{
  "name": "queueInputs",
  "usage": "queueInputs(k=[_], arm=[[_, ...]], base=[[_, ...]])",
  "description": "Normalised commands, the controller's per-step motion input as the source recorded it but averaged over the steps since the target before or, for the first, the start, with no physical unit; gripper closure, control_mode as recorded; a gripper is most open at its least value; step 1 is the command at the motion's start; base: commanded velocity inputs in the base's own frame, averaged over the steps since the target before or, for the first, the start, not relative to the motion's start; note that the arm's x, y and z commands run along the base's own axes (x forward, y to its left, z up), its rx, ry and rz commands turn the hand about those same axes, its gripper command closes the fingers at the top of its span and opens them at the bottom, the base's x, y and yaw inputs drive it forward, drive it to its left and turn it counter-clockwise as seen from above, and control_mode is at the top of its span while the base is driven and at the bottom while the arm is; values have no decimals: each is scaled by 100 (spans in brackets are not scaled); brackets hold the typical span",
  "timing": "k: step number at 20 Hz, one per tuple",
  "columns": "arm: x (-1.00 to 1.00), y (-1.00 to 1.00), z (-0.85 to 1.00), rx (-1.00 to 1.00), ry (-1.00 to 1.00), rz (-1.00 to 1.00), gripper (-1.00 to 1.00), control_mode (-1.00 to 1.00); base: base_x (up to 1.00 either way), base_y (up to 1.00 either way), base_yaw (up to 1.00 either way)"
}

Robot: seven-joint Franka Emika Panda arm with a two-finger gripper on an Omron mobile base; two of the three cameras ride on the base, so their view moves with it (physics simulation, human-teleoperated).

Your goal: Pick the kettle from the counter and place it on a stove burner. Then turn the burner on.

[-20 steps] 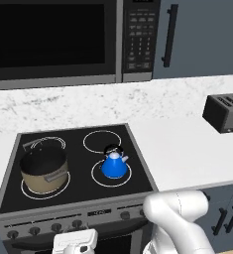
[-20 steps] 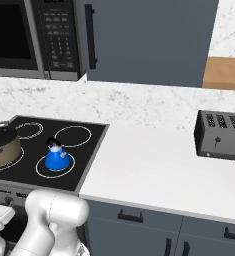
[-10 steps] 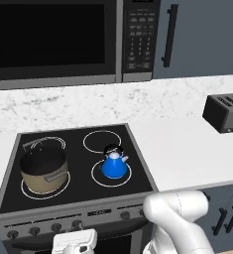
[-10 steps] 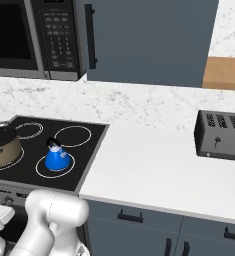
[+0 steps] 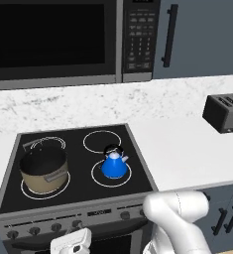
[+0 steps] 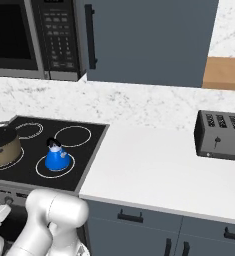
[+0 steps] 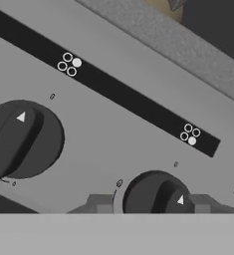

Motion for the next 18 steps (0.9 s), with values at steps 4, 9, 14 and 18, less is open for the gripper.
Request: queueInputs(k=[4, 9, 14, 18], arm=[[-5, 68, -79, -55, 17, 13, 100, -100], [-1, 69, -73, -55, 18, 13, 100, -100], [0, 37, -17, -26, 5, 7, 100, -100], [0, 0, 0, 0, 0, 0, 100, -100]], base=[[0, 0, 0], [0, 0, 0], [0, 0, 0], [0, 0, 0]])
